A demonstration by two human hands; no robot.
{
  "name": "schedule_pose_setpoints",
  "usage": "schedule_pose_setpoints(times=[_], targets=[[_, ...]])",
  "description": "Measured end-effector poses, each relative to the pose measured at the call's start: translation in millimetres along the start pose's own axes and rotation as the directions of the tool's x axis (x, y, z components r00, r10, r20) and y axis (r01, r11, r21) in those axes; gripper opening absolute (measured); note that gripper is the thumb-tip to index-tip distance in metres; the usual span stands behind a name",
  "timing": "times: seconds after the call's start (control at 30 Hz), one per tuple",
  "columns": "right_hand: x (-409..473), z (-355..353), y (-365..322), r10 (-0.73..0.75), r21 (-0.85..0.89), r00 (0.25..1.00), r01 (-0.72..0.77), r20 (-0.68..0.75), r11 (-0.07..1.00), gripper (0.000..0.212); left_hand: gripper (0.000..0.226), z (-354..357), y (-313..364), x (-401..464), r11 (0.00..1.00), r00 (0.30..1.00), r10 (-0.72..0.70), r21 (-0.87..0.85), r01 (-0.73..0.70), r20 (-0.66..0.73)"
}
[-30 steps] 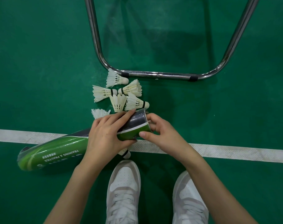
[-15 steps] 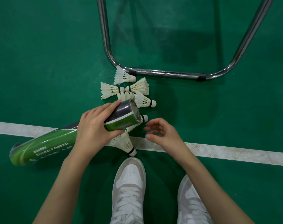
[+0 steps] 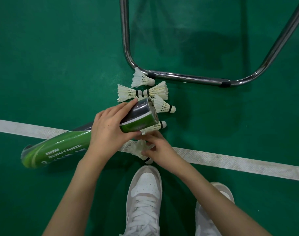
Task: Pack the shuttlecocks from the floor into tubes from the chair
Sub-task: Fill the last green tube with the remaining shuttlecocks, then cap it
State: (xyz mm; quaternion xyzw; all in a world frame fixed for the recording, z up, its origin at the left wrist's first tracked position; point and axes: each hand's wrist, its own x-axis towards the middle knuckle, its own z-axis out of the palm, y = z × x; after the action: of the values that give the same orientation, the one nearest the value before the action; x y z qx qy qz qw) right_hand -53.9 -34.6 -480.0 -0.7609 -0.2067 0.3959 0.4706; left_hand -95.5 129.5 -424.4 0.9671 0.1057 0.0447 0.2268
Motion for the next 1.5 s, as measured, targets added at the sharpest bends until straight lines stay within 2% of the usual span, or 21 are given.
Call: schedule_pose_setpoints(times=[0.1, 0.3, 0.43, 0.57, 0.73, 0.8, 0.93, 1.07, 1.17, 1.5], targets=[[-1, 2, 4, -0.020, -0.060, 1.000, 0.019, -0.007, 0.998, 0.041, 0.090, 1, 1, -1, 1.000, 1.000, 0.009, 0.011, -0.009, 0.002], [-7, -11, 13, 0.022, 0.067, 0.992, -0.014, -0.123, 0.998, 0.030, 0.090, 4, -5, -7, 0.999, 1.000, -0.004, 0.045, 0.003, 0.022], [-14, -23, 17, 0.060, 0.082, 0.980, -0.045, -0.188, 0.996, 0.023, 0.090, 5, -7, -12, 0.998, 1.000, -0.001, 0.061, 0.000, 0.028], [-22, -34, 21, 0.094, 0.021, 0.966, -0.091, -0.239, 0.996, 0.020, 0.091, 7, -7, -13, 0.998, 1.000, 0.004, 0.068, -0.006, 0.028], [-48, -51, 22, 0.012, -0.064, 0.938, -0.036, -0.347, 0.997, 0.023, 0.092, 13, -7, -19, 0.996, 0.998, 0.029, 0.081, -0.033, 0.051], [-58, -61, 18, 0.026, 0.008, 0.916, -0.025, -0.400, 1.000, 0.021, 0.093, 16, -7, -21, 0.995, 0.997, 0.039, 0.093, -0.045, 0.067], [-72, -78, 7, 0.127, 0.304, 0.879, 0.021, -0.460, 0.953, 0.020, 0.093, 19, -4, -24, 0.992, 0.995, 0.043, 0.113, -0.053, 0.092], [-75, -79, -2, 0.133, 0.379, 0.803, 0.123, -0.581, 0.917, 0.019, 0.095, 21, 0, -28, 0.989, 0.993, 0.068, 0.121, -0.080, 0.097], [-72, -66, -6, 0.153, 0.424, 0.773, 0.161, -0.615, 0.891, 0.016, 0.094, 23, 4, -31, 0.986, 0.989, 0.091, 0.128, -0.106, 0.119], [-66, -29, -17, 0.154, 0.521, 0.848, 0.159, -0.508, 0.838, 0.017, 0.095, 27, 15, -32, 0.984, 0.979, 0.115, 0.117, -0.135, 0.167]])
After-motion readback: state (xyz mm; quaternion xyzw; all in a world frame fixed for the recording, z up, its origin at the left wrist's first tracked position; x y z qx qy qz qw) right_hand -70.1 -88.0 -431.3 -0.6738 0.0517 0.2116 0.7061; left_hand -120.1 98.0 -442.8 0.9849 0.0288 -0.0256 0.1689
